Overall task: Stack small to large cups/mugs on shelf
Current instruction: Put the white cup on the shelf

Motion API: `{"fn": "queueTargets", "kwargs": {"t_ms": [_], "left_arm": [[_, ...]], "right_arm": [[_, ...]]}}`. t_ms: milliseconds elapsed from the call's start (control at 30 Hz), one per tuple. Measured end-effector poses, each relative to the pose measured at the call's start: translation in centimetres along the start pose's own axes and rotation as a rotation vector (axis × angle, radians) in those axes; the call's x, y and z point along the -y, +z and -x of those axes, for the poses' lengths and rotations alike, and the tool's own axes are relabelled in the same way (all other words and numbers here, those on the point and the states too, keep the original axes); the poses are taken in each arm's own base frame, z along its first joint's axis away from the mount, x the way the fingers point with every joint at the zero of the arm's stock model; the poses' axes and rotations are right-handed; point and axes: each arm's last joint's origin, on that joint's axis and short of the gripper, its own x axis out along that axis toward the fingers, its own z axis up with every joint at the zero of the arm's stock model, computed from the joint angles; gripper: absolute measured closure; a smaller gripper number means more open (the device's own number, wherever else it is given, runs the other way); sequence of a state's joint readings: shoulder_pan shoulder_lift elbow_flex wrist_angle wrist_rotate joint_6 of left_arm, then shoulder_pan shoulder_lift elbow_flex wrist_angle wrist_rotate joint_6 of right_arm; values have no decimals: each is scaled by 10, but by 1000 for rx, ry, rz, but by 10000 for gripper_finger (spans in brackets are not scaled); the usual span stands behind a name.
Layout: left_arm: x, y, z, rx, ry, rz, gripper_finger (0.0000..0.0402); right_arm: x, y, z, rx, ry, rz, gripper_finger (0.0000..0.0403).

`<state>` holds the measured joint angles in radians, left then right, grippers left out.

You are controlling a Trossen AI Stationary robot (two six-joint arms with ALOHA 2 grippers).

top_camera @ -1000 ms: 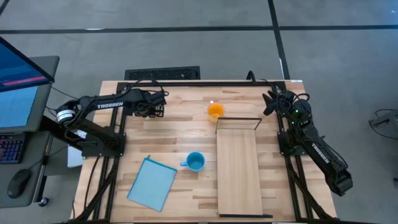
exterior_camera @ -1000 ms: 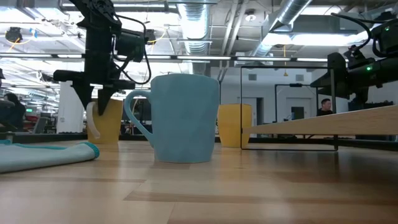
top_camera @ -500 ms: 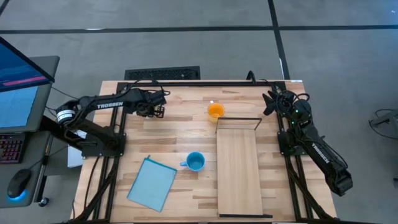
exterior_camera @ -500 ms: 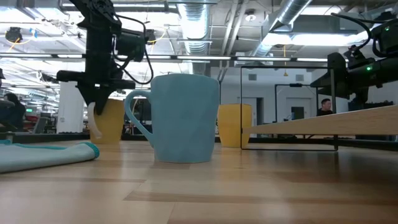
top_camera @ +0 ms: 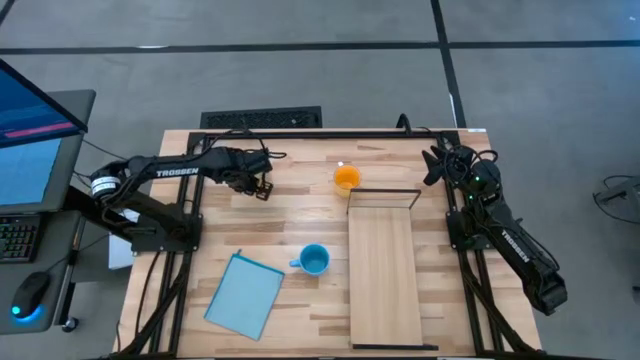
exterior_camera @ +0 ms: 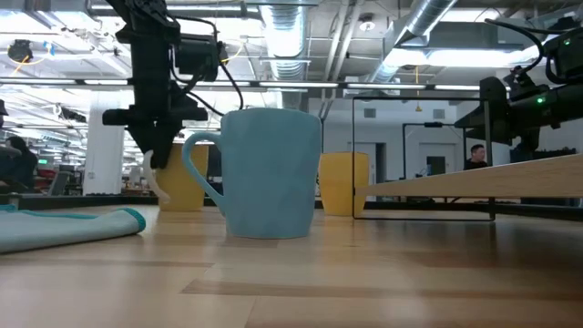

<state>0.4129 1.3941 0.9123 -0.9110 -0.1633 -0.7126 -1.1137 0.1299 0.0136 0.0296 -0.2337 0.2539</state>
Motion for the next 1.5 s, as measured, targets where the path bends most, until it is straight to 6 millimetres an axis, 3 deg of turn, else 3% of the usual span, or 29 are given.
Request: {"fn": "queueTargets", "kwargs": {"t_ms": [567, 1000, 1233, 1500], "left_arm": [[28, -5, 4, 73, -226, -521, 356], [47, -7, 15, 191, -263, -643, 356], [60, -19, 22, 210, -287, -714, 356], [81, -23, 48, 295, -353, -785, 356]], "right_arm": [[0, 0, 0, 0, 0, 0, 177], [0, 0, 0, -1, 0, -1, 177], [0, 0, 0, -1, 0, -1, 177], [0, 0, 0, -1, 1, -1, 177]]}}
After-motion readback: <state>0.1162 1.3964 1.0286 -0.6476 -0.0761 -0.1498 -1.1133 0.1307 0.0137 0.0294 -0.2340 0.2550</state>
